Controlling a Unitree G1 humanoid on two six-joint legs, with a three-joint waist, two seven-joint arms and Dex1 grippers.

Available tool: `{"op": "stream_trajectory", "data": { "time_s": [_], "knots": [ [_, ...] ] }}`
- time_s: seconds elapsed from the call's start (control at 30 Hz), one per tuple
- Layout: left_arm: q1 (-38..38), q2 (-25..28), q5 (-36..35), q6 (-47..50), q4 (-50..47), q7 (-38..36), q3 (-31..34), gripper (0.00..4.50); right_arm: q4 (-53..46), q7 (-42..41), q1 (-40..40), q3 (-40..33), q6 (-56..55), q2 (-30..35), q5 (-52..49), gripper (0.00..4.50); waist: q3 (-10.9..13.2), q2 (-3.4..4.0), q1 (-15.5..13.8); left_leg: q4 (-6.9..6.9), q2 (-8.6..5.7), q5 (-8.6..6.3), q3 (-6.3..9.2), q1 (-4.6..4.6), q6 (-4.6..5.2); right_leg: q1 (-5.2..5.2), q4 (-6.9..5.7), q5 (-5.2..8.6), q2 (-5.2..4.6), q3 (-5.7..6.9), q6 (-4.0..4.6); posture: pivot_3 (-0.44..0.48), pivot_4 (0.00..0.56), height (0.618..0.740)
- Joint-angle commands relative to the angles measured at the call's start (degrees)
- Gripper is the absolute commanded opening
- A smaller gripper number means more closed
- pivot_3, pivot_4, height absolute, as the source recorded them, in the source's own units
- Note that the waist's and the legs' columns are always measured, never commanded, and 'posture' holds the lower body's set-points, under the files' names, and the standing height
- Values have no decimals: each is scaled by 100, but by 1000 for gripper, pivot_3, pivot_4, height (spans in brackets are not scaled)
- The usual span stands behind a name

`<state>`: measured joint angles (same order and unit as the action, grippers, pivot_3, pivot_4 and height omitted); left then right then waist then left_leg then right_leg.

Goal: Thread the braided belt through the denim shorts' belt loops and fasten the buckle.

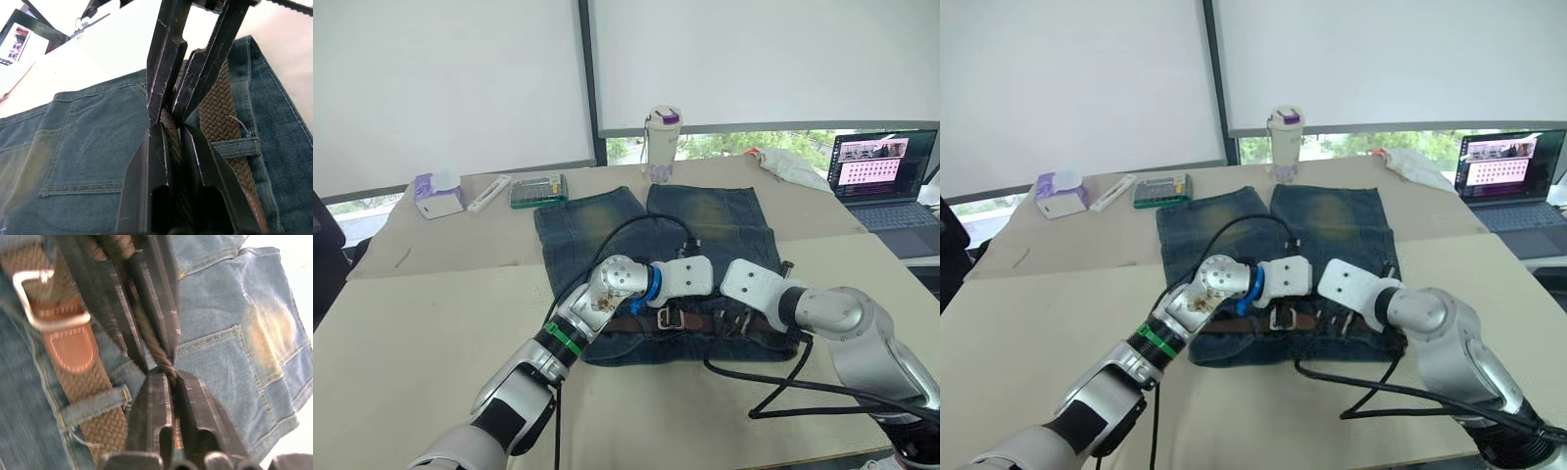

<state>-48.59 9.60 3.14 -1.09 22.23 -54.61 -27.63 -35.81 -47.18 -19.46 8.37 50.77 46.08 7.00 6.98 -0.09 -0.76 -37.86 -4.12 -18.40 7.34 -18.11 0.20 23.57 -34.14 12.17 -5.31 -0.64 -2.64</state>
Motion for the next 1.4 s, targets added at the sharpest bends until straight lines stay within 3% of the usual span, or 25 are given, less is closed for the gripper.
{"op": "stream_trajectory", "data": {
  "time_s": [0.03, 0.27, 0.47, 0.6, 0.73, 0.97, 1.07, 1.2, 1.3, 1.4],
  "knots": [
    [190, 595, -167, -22, -75, -148, 536, 0, -864, -216, 259, -240, 252, 56, -496, 1768, -2, 3, 6, 0, 0, 0, -1, -4, 0, 7, -3, -1, 0, -2, 1, 0, 150, 740],
    [653, 1553, -332, -772, -566, -645, 728, 0, -669, 116, 726, 340, -9, 36, -505, 1768, -11, 14, 101, 7, 8, 11, -18, -14, -20, 55, -28, -20, 23, -14, 33, 0, 150, 740],
    [851, 2024, -395, -1263, -441, -894, 950, 0, -225, 497, 553, 724, -241, -169, -361, 1768, -10, 2, 13, 0, -1, 19, -15, -14, -13, 50, -31, -21, 8, -10, 26, 0, 150, 740],
    [899, 2009, -472, -1466, -403, -984, 967, 0, 5, 753, 418, 985, -437, -145, -22, 1768, -11, 4, 21, 1, 0, 21, -14, -14, -16, 55, -35, -21, 11, -10, 27, 0, 150, 740],
    [914, 1950, -555, -1670, -327, -1010, 1029, 0, -212, 831, 355, 756, -288, -350, -193, 1768, -11, 4, 21, 1, 0, 21, -15, -15, -16, 55, -35, -22, 11, -11, 28, 0, 150, 740],
    [892, 1898, -950, -1921, -255, -1094, 1279, 0, -373, 1296, 426, 145, 508, -1581, -838, 1768, -14, 4, 34, 1, 4, 21, -11, -14, -17, 57, -44, -23, 17, -12, 31, 0, 150, 740],
    [890, 1909, -926, -1833, -226, -1084, 1319, 0, -404, 1262, 420, 496, 125, -1085, -490, 1768, -15, 6, 13, 0, -2, 21, -12, -13, -15, 61, -69, -23, 8, -15, 31, 0, 150, 740],
    [984, 1803, -1004, -1568, -362, -981, 1404, 0, -1148, 786, 483, 328, 118, -670, -991, 1768, -15, 6, 27, 0, -6, 22, -12, -14, -13, 59, -54, -22, 12, -10, 30, 0, 150, 740],
    [1052, 1728, -966, -1510, -403, -919, 1408, 0, -1509, 555, 474, -151, 579, -897, -1727, 1768, -15, 5, 61, 1, -2, 22, -12, -11, -13, 56, -53, -22, 20, -9, 30, 0, 150, 740],
    [1111, 1651, -958, -1408, -483, -849, 1417, 0, -1206, 828, 199, -211, 404, -889, -1593, 1768, -15, 4, 61, 1, 0, 22, -10, -11, -13, 55, -61, -23, 16, -10, 31, 0, 150, 740]
  ]
}}
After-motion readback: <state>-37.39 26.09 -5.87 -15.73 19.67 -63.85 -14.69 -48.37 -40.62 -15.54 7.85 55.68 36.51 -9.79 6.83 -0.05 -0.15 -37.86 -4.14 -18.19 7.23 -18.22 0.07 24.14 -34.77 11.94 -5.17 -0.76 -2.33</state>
